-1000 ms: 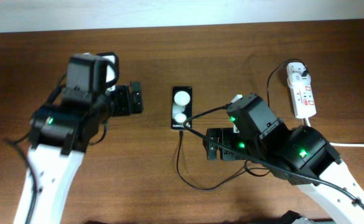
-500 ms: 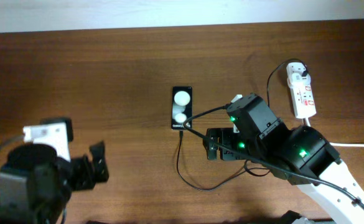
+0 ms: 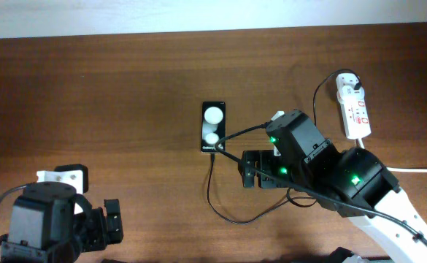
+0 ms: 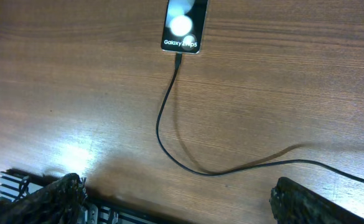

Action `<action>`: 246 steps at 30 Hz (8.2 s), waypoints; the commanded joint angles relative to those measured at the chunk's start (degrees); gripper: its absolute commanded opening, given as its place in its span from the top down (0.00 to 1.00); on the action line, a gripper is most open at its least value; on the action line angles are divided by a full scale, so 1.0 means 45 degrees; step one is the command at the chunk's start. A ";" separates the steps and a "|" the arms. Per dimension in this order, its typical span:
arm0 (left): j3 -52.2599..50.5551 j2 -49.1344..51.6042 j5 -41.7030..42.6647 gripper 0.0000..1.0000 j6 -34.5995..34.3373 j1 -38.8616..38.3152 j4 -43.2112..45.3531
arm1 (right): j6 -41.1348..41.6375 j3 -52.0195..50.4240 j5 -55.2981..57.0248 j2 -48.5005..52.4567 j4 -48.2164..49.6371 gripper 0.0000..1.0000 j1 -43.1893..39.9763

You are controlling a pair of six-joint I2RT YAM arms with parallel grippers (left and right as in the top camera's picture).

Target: Plug charger to phone and switch on socket

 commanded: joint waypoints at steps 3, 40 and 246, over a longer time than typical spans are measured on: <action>0.0015 -0.0899 -0.0146 0.01 -0.0029 -0.0015 0.0034 | 0.0005 0.0165 0.0068 -0.0175 0.0034 0.01 -0.0019; -0.0641 -0.8850 -0.0189 0.01 -0.0029 -0.0015 0.0296 | 0.0005 0.0165 0.0068 -0.0175 0.0034 0.01 -0.0019; -1.0540 -1.0778 -0.1180 0.01 -0.0753 0.0427 0.8174 | 0.0787 0.5017 -0.0223 1.2313 0.4736 0.96 -1.3308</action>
